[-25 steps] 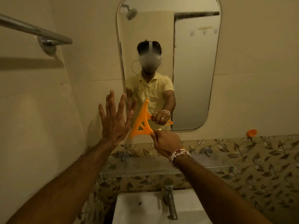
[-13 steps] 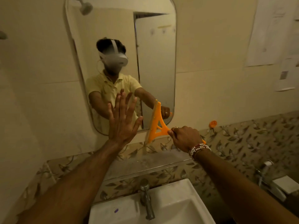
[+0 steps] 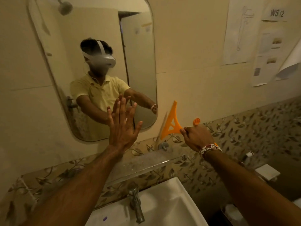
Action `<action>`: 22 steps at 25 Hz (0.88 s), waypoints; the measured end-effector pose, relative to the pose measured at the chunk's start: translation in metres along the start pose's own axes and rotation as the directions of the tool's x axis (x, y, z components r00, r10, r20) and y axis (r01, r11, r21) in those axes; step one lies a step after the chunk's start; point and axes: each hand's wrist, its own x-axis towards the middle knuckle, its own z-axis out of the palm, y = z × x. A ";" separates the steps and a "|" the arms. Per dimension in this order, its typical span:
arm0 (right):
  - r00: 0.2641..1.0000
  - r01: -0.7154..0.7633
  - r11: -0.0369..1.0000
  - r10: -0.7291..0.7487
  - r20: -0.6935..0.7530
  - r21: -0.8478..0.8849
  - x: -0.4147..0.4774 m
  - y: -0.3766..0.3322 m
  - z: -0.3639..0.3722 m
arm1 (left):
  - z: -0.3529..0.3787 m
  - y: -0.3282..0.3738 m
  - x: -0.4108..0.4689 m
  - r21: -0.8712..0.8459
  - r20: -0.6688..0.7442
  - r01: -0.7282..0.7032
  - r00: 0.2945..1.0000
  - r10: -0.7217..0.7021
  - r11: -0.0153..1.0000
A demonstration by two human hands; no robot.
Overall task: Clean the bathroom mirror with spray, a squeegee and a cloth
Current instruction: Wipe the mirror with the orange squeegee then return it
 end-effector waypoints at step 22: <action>0.477 -0.711 0.083 0.787 0.393 0.698 -0.203 0.272 0.116 | 0.191 0.397 -0.034 -0.513 0.287 -0.146 0.900 0.329 0.846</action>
